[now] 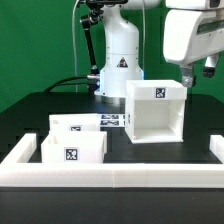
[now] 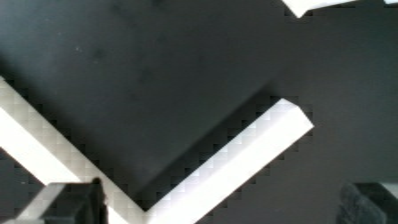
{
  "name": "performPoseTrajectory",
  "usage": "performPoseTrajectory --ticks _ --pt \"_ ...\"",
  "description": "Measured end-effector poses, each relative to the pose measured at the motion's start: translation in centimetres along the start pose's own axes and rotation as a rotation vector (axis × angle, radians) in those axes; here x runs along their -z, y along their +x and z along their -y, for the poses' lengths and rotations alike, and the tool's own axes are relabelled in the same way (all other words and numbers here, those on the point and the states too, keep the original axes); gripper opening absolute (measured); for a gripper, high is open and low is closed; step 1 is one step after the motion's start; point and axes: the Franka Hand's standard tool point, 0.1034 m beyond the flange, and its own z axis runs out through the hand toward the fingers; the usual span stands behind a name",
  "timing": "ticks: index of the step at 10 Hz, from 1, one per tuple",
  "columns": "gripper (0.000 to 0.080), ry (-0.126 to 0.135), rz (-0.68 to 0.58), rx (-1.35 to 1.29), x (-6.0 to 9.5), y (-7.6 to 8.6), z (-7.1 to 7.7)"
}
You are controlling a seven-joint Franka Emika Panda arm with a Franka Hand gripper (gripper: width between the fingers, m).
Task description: Assemble drawer
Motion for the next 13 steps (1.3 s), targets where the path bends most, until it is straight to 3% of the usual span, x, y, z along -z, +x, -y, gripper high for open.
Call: performPoseTrajectory --ticks 6,10,13 --pt "0.065 0.002 0.001 -0.015 0.0 0.1 -0.1" --pt "0.065 -0.008 -0.019 -0.253 -1.0 -2.7 1.5" --pt "0.065 -0.003 -0.018 -0.451 -1.2 -2.7 1.6"
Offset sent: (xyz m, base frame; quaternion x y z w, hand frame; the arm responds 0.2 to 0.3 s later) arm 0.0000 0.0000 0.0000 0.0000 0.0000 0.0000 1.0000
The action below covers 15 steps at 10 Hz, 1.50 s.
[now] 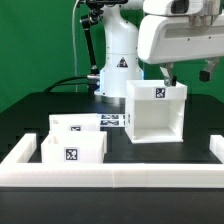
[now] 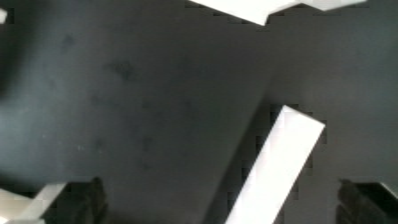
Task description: Assemble drawer
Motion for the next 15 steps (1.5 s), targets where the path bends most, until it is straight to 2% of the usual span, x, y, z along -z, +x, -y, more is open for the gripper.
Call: performPoseTrajectory --ticks 2,4,6,8,10,11,12,13,15 --pt "0.065 0.004 -0.007 -0.157 0.0 -0.2 0.2" --pt "0.065 0.005 -0.014 -0.249 0.3 -2.9 1.3" --pt "0.065 -0.005 -0.023 -0.261 0.8 -4.5 2.7" --pt "0.065 -0.012 -0.033 -0.259 0.3 -6.1 3.7" --pt "0.065 -0.011 -0.031 -0.261 0.3 -6.0 3.6" --pt "0.065 0.006 -0.034 -0.287 0.0 -6.1 3.7" --pt "0.065 0.048 -0.038 -0.353 -0.7 -6.8 3.8" --pt "0.065 0.045 -0.04 -0.36 -1.3 -7.8 4.4" --pt "0.065 0.054 -0.046 -0.374 -2.6 -9.1 5.5"
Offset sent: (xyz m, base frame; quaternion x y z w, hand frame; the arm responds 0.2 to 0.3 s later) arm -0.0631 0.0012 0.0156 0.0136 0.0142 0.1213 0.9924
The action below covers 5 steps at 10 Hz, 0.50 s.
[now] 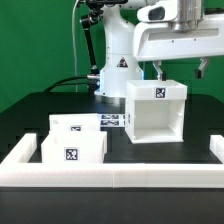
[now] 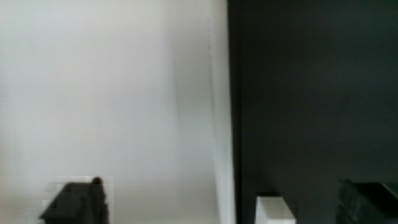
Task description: Assemble drawer
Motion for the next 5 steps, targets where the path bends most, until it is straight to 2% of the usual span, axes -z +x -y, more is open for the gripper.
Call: performPoseTrajectory --ticks 1,5 --pt "0.065 -0.001 0.01 0.005 -0.6 -0.7 0.1" --pt "0.065 -0.004 0.006 -0.003 -1.8 -1.4 0.3"
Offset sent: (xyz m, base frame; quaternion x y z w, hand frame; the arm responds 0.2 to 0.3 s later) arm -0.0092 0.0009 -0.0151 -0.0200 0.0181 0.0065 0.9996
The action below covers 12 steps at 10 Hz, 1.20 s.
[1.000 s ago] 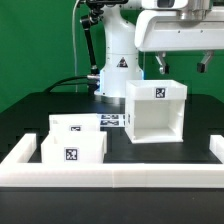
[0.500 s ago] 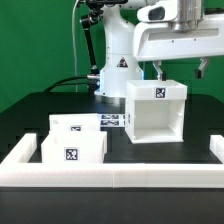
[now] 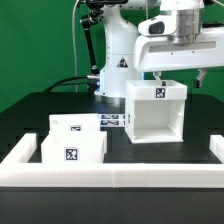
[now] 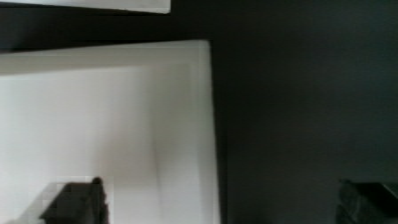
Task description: Assemble drawer
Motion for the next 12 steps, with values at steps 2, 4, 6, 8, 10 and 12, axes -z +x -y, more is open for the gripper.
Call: performPoseTrajectory --ticks 2,4,6,8,10,12 --pt "0.0521 0.0 0.0 -0.003 -0.02 -0.02 0.09" --pt "0.0246 0.0 0.001 -0.003 -0.03 -0.03 0.09" --pt "0.0064 0.001 0.0 -0.003 -0.03 -0.01 0.08" --pt "0.0036 0.001 0.0 -0.003 -0.02 0.01 0.08" --pt "0.0036 0.001 0.0 -0.003 -0.01 0.01 0.08" --pt "0.0036 0.001 0.0 -0.003 -0.01 0.02 0.08"
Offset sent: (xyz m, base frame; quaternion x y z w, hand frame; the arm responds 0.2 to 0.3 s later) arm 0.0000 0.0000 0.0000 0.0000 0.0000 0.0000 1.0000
